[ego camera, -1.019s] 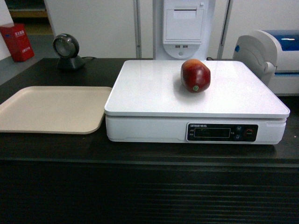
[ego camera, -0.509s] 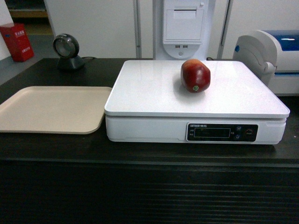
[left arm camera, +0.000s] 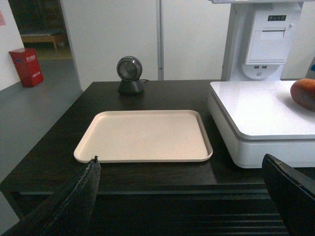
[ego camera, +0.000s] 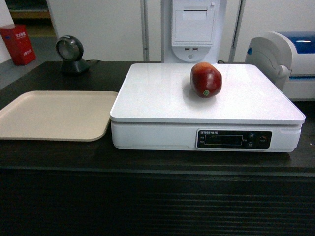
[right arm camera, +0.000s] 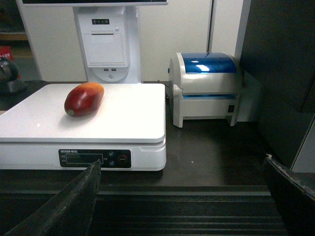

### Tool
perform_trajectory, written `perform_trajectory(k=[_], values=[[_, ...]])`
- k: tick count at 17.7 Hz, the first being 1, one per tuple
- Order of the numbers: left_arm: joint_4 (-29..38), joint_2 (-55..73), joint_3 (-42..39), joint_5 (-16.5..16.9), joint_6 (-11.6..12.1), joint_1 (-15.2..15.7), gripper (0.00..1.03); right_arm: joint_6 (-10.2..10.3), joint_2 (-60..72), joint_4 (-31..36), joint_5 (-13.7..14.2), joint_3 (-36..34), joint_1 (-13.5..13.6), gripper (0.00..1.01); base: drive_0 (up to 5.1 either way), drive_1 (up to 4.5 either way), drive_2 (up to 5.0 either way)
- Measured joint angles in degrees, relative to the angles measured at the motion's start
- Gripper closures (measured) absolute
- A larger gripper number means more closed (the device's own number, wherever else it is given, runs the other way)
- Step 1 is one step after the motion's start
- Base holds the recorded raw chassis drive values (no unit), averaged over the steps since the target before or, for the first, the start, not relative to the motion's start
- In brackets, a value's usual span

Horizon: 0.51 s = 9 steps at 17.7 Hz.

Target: Place dark red mango on scale at checkout

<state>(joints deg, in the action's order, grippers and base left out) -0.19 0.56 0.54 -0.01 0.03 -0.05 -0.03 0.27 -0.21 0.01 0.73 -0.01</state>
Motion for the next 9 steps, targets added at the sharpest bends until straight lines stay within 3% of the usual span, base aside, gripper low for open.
perform_trajectory(k=[9], values=[[0.15, 0.02, 0.0, 0.02, 0.02, 0.0, 0.05, 0.0, 0.0, 0.07, 0.02, 0.0, 0.0, 0.03, 0.0, 0.0, 0.0]])
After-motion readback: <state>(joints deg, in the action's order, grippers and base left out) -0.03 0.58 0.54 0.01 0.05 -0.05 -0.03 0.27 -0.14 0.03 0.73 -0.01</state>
